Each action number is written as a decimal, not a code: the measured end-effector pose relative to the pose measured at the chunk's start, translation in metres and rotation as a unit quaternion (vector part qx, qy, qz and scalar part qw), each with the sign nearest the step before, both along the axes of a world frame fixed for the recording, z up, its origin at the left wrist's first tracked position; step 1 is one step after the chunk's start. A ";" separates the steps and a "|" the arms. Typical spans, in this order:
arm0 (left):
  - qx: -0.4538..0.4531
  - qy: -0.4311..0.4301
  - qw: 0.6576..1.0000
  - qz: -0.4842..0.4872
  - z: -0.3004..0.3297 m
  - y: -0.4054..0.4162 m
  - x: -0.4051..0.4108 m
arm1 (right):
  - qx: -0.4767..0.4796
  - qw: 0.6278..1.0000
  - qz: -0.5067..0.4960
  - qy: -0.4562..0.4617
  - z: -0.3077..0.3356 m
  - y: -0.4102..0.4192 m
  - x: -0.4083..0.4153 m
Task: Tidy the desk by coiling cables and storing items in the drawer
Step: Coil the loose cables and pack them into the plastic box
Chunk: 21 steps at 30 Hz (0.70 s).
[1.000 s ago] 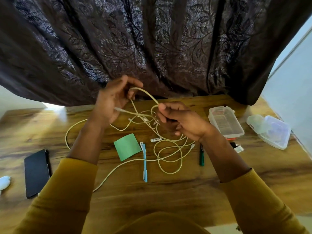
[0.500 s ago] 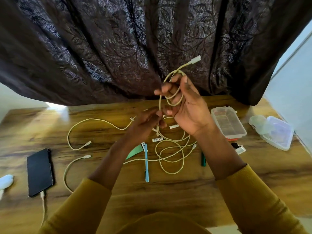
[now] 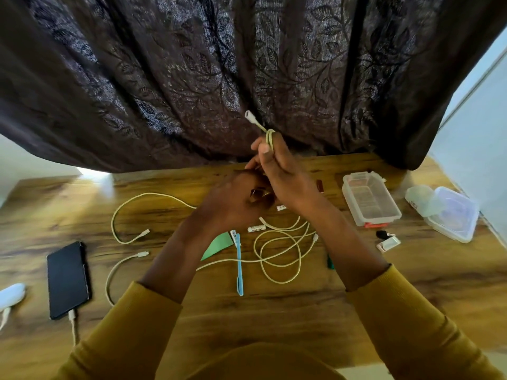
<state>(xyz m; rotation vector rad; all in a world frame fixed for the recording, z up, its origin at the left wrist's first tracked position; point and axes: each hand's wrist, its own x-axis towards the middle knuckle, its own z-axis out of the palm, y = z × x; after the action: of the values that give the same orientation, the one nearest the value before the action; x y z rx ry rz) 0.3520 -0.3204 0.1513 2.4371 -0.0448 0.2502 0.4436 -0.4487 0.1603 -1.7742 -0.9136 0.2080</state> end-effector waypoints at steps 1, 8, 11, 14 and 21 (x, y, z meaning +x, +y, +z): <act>-0.007 -0.001 1.000 0.001 0.000 0.000 0.000 | -0.010 1.000 0.000 0.007 0.001 -0.001 -0.001; 0.002 -0.018 1.000 0.023 -0.002 -0.003 -0.002 | 0.031 0.966 0.072 0.247 0.025 -0.016 0.002; -0.004 -0.034 0.999 0.035 0.000 -0.001 -0.001 | 0.076 0.948 0.116 0.288 0.030 -0.026 0.006; -0.015 -0.073 0.996 0.044 0.003 0.004 0.000 | 0.079 0.951 0.106 0.279 0.028 -0.033 0.005; -0.004 -0.111 0.994 0.006 0.021 0.001 -0.003 | 0.088 0.983 -0.005 0.160 0.002 -0.019 0.004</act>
<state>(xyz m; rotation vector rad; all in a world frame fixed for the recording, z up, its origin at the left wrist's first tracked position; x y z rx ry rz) 0.3491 -0.3194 0.1721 2.3925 -0.1265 0.5265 0.4475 -0.4680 0.1621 -1.5276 -0.6686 0.3834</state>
